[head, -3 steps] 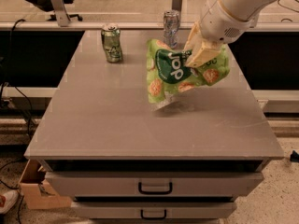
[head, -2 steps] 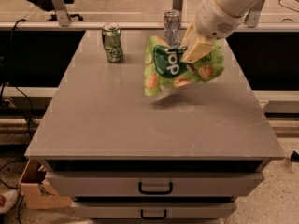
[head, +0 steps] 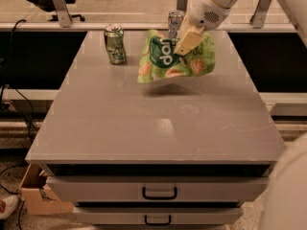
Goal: Move green rice chip bag near green can
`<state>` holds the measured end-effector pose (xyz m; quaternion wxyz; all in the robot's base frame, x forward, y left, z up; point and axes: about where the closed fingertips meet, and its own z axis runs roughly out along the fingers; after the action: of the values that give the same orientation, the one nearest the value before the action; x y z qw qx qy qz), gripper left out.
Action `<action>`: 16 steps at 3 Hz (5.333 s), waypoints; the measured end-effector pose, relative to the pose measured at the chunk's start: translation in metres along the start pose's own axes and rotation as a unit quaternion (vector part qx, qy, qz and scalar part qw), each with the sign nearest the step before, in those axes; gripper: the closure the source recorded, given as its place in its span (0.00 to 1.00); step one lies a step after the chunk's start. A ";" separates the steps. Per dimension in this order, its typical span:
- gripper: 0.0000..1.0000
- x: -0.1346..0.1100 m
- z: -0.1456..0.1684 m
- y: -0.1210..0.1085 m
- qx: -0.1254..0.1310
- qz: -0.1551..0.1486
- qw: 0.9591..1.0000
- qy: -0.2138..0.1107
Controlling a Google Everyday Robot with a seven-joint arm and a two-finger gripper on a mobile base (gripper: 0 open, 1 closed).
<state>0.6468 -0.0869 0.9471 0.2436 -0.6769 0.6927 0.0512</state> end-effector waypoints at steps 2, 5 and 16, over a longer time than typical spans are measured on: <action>1.00 -0.004 0.042 -0.027 -0.038 0.092 0.995 -0.012; 1.00 -0.033 0.092 -0.047 -0.074 0.146 0.986 -0.037; 0.00 -0.026 0.060 -0.074 -0.014 0.091 0.996 0.019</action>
Offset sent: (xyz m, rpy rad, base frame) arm 0.0586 0.0250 -0.0339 0.0994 0.2211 -0.1901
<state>0.7330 -0.0444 0.9243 0.2150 -0.6150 0.7554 0.0705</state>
